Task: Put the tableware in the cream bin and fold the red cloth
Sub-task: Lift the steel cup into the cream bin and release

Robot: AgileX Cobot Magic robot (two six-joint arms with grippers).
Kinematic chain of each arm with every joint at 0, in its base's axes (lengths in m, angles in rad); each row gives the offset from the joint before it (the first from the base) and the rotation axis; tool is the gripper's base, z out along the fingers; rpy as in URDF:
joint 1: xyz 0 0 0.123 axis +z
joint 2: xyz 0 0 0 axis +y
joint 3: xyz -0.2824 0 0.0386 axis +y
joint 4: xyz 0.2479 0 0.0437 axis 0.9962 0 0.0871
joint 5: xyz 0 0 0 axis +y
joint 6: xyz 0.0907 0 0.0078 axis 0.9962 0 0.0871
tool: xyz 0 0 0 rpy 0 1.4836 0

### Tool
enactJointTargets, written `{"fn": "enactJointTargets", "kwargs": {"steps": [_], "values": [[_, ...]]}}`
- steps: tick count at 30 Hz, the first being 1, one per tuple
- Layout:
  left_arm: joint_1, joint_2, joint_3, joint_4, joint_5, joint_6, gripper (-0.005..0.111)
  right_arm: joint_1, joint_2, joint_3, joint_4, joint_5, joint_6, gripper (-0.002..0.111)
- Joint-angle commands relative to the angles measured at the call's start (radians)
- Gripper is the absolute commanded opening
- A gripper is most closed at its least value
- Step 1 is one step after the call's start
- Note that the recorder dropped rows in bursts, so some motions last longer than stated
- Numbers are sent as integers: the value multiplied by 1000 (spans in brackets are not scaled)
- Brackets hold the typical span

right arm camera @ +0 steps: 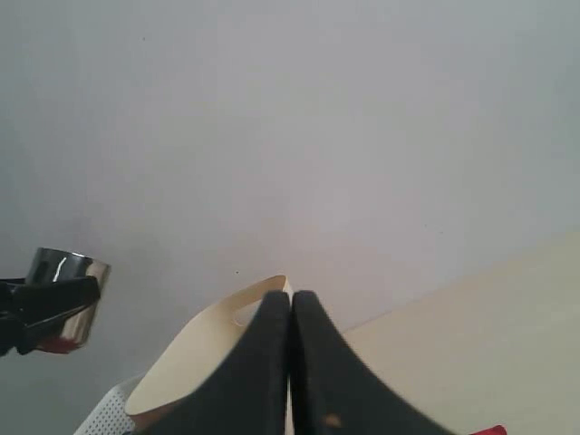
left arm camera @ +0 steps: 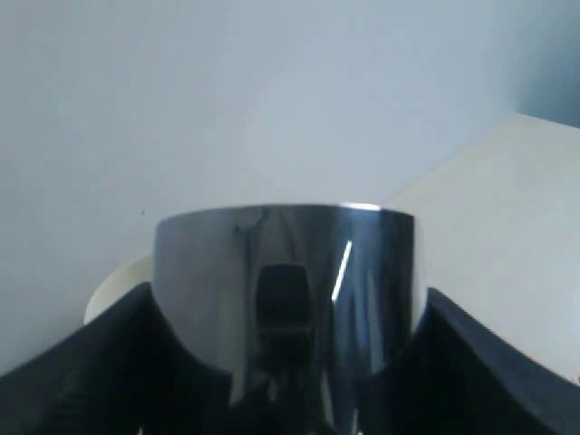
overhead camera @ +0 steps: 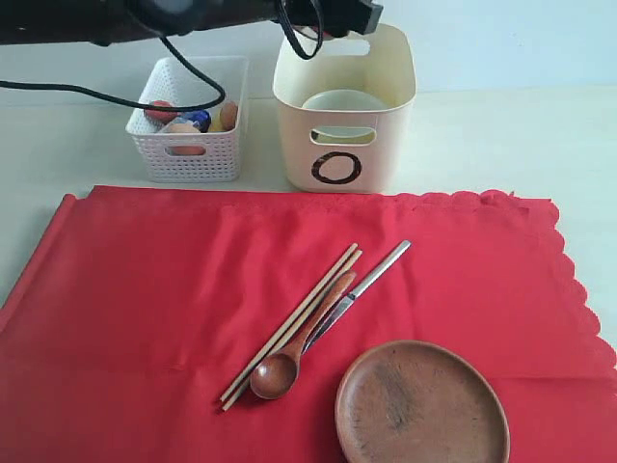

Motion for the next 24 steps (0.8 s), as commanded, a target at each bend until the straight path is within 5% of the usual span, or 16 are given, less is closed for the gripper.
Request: {"fn": "enactJointTargets", "kwargs": {"steps": [1,19,24], "values": [[24,63,-40,-56,-44,-5,0,-3,-2,3,-9,-3,-3,0],[38,279,-263,-100,113,-5,1,-3,-2,3,-9,-3,-3,0],[38,286,-263,-100,111,-5,27,-3,-2,3,-9,-1,-3,0]]}}
